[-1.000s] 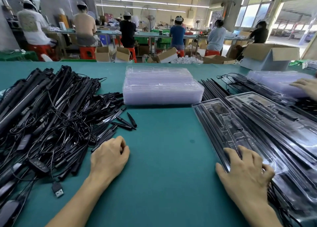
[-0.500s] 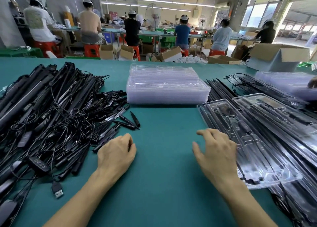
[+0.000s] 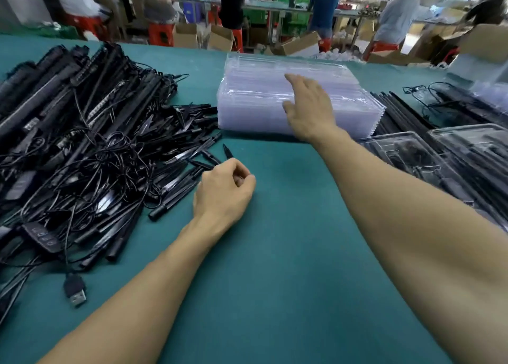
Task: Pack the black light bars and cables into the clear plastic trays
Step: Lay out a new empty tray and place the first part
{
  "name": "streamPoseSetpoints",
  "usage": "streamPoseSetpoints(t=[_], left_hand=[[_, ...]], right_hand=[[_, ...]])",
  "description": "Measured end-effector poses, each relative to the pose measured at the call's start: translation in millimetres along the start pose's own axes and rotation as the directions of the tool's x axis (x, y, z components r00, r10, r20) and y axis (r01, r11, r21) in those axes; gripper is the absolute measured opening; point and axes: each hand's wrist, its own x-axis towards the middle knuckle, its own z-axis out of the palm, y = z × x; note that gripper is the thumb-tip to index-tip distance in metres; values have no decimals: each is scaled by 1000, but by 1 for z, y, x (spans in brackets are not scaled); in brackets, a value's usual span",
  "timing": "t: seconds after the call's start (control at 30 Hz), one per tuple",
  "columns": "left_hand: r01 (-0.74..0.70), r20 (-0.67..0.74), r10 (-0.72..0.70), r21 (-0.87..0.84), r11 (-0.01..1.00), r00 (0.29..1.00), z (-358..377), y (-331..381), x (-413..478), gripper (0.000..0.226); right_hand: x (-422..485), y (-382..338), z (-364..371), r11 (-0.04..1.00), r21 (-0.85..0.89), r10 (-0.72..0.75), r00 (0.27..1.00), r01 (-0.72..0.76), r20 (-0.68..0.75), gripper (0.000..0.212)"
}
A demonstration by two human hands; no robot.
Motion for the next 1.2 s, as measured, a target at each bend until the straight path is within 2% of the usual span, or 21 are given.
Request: streamPoseSetpoints(t=[0.1, 0.2, 0.27, 0.4, 0.53, 0.6, 0.67, 0.73, 0.77, 0.83, 0.9, 1.03, 1.2], left_hand=[[29, 1, -29, -8, 1000, 1000, 2, 2, 4, 9], [46, -7, -46, -20, 999, 999, 2, 3, 3, 9], [48, -21, -48, -9, 999, 999, 3, 2, 2, 9], [59, -27, -58, 12, 998, 998, 5, 2, 3, 8], [76, -28, -76, 17, 997, 997, 4, 2, 3, 7], [82, -28, -82, 16, 996, 996, 4, 3, 3, 7], [88, -28, -88, 18, 996, 996, 4, 3, 3, 7], [93, -27, -92, 22, 995, 995, 5, 4, 4, 8], [94, -26, -93, 24, 995, 995, 5, 5, 3, 8], [97, -22, -96, 27, 995, 995, 5, 5, 3, 8], [98, -20, -97, 28, 995, 995, 5, 5, 3, 7], [99, -19, -98, 20, 995, 995, 5, 4, 3, 5], [99, -17, -98, 21, 995, 995, 5, 3, 3, 4]], right_hand=[[34, 3, 2, 998, -66, 22, 995, -16, 98, 45], [47, 8, 7, 994, 95, 34, 975, -56, 218, 26], [51, 12, 12, 981, 187, 11, 971, -57, 239, 19], [52, 21, 16, 938, 337, 12, 978, -84, 209, 24], [53, 25, 13, 922, 373, 57, 988, -107, 144, 23], [54, 20, 13, 959, 271, 61, 994, -84, 92, 21], [52, 11, 16, 994, 95, 50, 997, -55, 52, 24], [49, 7, 20, 998, -66, -4, 1000, 6, 28, 24], [47, 8, 21, 994, -94, -48, 998, 51, 32, 24], [45, 11, 23, 991, -76, -108, 993, 111, 43, 27], [46, 11, 24, 995, -55, -81, 996, 82, 22, 28], [58, -4, 17, 998, 34, 57, 982, -52, -181, 18], [59, 8, -6, 992, 72, -74, 939, 104, -337, 9]])
